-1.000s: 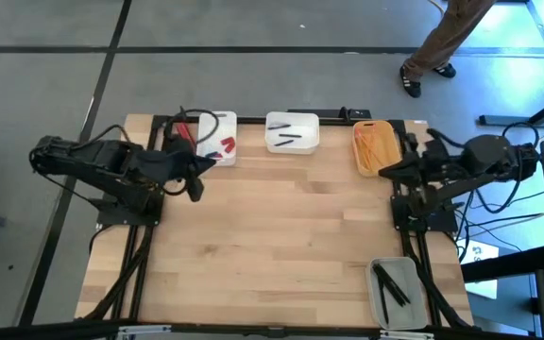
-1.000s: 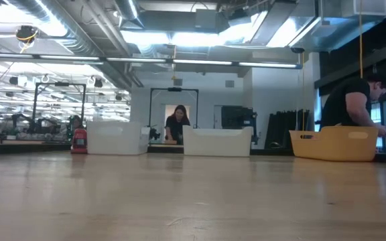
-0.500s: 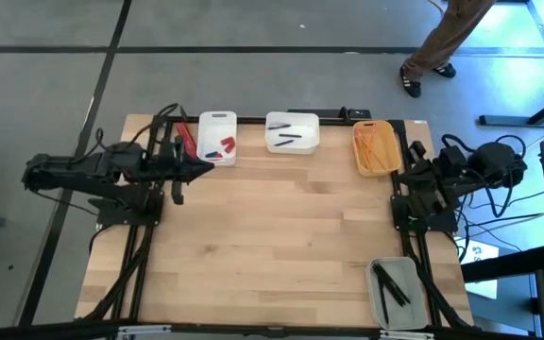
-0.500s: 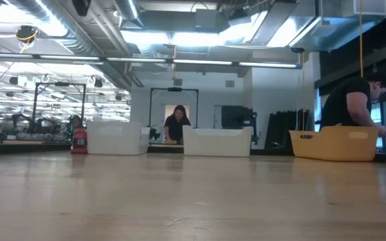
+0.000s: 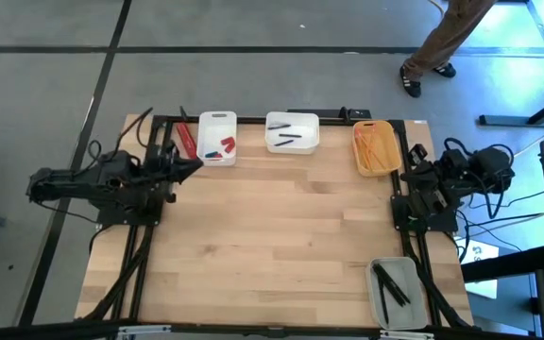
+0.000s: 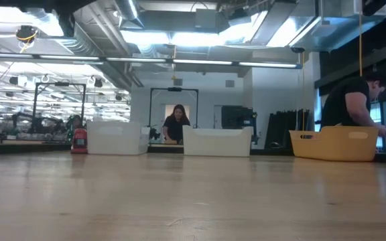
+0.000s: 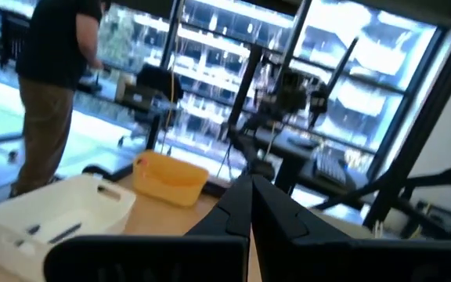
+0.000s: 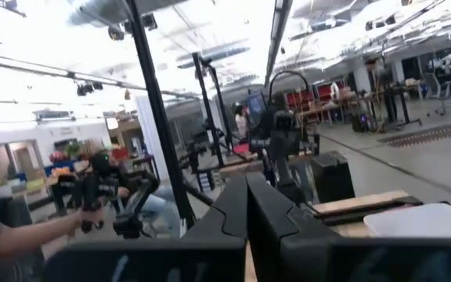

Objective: Sort crayons/erasers/pens/pencils in bins
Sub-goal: Return to Home Position

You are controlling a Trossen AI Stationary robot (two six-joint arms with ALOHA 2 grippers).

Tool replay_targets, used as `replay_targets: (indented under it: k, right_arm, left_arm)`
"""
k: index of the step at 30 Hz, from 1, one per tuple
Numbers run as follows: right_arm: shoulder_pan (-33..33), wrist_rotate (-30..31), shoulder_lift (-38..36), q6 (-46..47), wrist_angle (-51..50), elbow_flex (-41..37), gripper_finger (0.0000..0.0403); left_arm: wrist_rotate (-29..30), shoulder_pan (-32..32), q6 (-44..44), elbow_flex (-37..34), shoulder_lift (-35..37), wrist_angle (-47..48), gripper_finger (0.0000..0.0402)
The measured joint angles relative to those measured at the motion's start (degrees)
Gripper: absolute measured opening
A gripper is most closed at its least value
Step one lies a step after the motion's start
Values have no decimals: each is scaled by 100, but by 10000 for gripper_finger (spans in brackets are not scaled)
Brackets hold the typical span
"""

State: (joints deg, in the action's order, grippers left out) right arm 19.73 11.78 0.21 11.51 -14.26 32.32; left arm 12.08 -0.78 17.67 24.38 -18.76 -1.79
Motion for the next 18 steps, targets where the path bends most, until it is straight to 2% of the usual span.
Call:
replay_targets:
  k: [8,15,18]
  right_arm:
    - [0,58,-13,-13,343,-410,0]
    - [0,60,-13,5,776,-839,0]
    - [0,62,-13,0,993,-1007,0]
  left_arm:
    - [-181,4,-9,-793,856,-511,0]
    - [-282,4,-132,-1692,1431,-1420,0]
    - [-509,4,-129,-2015,1637,-1730,0]
